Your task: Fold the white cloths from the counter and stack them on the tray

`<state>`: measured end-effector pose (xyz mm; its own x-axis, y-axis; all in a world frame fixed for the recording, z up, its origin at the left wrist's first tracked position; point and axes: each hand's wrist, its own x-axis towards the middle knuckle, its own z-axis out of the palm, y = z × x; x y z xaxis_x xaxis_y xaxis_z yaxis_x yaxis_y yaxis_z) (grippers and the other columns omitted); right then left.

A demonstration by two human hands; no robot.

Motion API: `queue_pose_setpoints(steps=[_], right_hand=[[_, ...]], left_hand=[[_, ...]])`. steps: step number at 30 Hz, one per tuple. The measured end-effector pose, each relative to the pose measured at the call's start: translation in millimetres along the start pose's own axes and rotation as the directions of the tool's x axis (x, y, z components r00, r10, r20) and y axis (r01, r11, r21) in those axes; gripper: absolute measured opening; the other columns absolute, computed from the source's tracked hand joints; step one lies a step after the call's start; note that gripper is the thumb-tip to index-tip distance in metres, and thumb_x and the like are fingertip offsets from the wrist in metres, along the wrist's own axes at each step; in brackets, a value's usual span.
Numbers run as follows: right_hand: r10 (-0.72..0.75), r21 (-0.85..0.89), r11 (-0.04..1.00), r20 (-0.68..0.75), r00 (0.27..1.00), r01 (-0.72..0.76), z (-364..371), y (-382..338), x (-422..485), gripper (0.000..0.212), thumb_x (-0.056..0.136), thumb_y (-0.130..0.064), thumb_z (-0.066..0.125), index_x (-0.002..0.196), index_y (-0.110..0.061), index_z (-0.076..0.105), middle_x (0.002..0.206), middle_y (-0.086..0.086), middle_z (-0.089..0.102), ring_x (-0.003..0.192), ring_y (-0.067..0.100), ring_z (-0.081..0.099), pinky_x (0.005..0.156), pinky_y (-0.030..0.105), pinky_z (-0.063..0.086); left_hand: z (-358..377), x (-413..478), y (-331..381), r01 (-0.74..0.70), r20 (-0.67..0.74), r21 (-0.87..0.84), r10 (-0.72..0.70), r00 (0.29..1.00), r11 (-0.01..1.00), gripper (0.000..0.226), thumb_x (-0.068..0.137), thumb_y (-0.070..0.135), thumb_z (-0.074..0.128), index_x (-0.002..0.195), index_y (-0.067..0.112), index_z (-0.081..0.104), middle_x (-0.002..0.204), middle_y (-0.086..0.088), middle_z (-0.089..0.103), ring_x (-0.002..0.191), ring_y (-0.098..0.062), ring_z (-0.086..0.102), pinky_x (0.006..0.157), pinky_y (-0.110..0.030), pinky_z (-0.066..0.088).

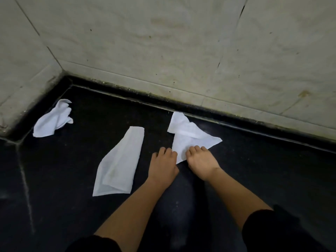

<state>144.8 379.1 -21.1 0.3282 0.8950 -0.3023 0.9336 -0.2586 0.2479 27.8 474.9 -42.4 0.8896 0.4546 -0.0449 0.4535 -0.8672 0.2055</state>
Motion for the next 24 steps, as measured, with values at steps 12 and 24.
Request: queue_pose_setpoints(steps=[12, 24], right_hand=[[0.407, 0.596, 0.723, 0.042, 0.912, -0.35, -14.6, 26.4, -10.7, 0.018, 0.09, -0.025, 0.059, 0.107, -0.019, 0.062, 0.117, 0.004, 0.058, 0.115, 0.024, 0.048, 0.094, 0.041, 0.036], [0.26, 0.968, -0.159, 0.231, 0.937, -0.194, -69.4, 77.7, -104.3, 0.016, 0.078, -0.012, 0.073, 0.065, -0.016, 0.066, 0.065, 0.005, 0.06, 0.065, 0.017, 0.054, 0.059, 0.027, 0.039]], left_hand=[[-55.7, -13.5, 5.6, 0.142, -0.003, -0.811, -0.247, 0.969, 0.567, 0.008, 0.09, 0.021, 0.059, 0.089, 0.014, 0.064, 0.086, 0.005, 0.065, 0.079, -0.008, 0.059, 0.068, -0.013, 0.044], [-120.0, -68.8, 20.8, 0.147, -0.05, -0.895, -0.422, 0.905, 0.422, 0.023, 0.098, 0.029, 0.051, 0.075, 0.03, 0.048, 0.07, 0.014, 0.051, 0.07, 0.001, 0.051, 0.065, -0.016, 0.037]])
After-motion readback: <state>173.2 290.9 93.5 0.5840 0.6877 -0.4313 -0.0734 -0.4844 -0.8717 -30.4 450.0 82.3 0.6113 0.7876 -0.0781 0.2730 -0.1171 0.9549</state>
